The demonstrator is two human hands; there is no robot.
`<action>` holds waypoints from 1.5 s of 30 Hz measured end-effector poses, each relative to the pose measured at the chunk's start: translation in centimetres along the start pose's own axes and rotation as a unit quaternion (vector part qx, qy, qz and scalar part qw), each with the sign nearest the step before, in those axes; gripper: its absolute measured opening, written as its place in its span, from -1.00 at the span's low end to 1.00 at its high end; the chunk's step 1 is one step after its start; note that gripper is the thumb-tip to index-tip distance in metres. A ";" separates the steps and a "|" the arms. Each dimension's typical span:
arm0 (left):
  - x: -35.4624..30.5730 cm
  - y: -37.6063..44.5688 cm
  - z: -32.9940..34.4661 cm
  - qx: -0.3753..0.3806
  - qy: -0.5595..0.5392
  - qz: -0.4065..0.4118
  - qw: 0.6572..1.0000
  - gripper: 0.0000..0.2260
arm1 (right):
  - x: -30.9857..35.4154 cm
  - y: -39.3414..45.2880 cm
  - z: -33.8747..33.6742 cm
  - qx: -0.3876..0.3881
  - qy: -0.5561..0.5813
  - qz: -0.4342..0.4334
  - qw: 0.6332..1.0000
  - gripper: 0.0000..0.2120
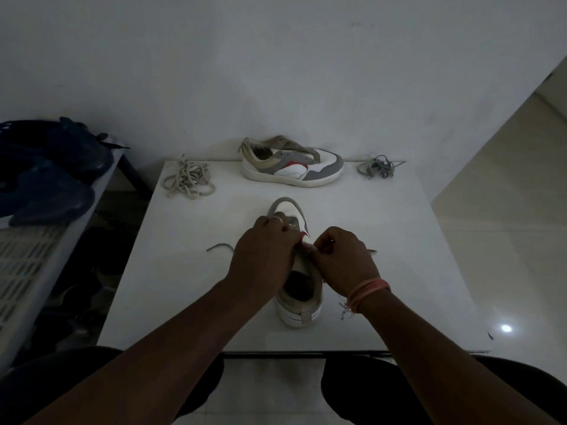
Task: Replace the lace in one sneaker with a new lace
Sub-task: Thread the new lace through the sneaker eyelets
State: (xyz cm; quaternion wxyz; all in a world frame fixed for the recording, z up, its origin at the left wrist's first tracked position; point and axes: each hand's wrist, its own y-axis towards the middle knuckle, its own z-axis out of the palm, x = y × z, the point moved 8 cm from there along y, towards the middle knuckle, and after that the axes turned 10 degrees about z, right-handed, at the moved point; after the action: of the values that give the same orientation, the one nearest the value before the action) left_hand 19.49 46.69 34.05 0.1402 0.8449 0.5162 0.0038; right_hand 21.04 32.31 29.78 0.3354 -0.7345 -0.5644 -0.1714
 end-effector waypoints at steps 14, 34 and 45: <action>9.4 -0.2 -1.7 -0.013 -0.163 -0.296 0.941 -0.89 | 0.3 -0.2 0.0 0.007 -0.009 -0.009 1.000 -0.83; 9.8 0.9 -4.8 -0.090 -0.097 -0.228 0.965 -0.91 | 0.9 -0.5 0.3 0.021 -0.041 -0.021 0.999 -0.83; 0.1 1.4 -1.3 0.022 0.017 0.024 0.999 -0.92 | 1.1 -0.8 0.1 0.014 -0.048 -0.020 0.999 -0.79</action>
State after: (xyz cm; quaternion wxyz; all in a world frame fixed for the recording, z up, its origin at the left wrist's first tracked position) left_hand 20.57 46.46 35.60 0.1127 0.8599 0.4978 0.0108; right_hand 20.60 33.34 30.64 0.3149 -0.7258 -0.5967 -0.1343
